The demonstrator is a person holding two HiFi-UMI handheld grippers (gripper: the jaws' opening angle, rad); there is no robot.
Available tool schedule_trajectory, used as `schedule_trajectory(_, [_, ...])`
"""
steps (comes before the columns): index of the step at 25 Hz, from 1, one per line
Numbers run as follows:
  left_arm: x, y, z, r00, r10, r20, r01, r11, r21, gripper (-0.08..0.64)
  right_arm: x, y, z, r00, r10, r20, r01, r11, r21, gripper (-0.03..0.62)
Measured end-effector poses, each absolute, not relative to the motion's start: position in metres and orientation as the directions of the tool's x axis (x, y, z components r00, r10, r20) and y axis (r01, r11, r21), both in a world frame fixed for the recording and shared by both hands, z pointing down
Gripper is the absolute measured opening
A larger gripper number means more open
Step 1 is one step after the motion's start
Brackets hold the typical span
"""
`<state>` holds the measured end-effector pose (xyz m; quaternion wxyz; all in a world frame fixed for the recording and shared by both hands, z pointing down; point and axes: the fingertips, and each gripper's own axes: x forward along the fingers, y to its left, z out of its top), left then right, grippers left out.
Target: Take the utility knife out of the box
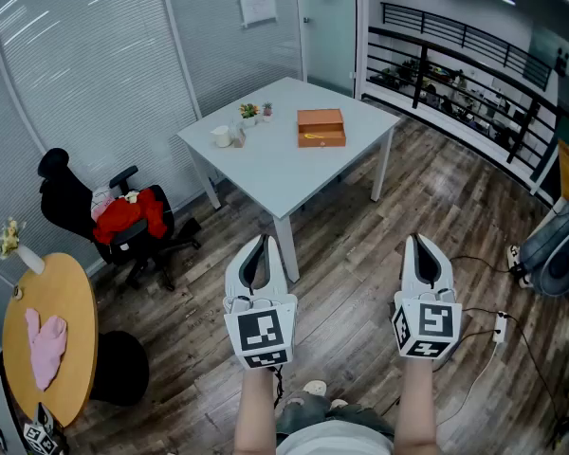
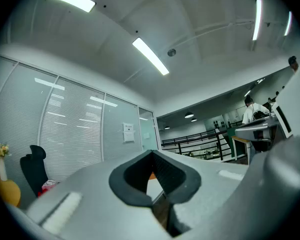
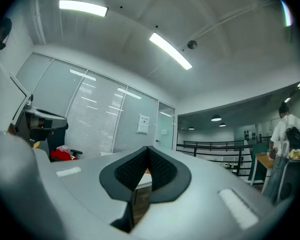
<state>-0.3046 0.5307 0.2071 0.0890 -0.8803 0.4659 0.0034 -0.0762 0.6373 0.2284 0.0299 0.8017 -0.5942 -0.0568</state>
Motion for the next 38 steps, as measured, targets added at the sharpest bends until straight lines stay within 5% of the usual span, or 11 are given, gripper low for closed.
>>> schedule_trajectory(20, [-0.291,0.489,0.214,0.594,-0.801,-0.08,-0.802,-0.58,-0.146,0.0,-0.07,0.597,0.233,0.285,-0.957,-0.051,-0.95,-0.289,0.122,0.024])
schedule_trajectory(30, [-0.295,0.447,0.235,0.604,-0.796,-0.049,-0.793,-0.593,-0.144,0.0,-0.081,0.562,0.254,0.254,-0.967,-0.016,-0.959,-0.254,0.124,0.295])
schedule_trajectory(38, [-0.291,0.415,0.249,0.593,-0.805,-0.019,-0.801,-0.588,-0.117,0.0,-0.076,0.534,0.271,0.246,-0.969,0.034,-0.964,-0.241,0.109,0.351])
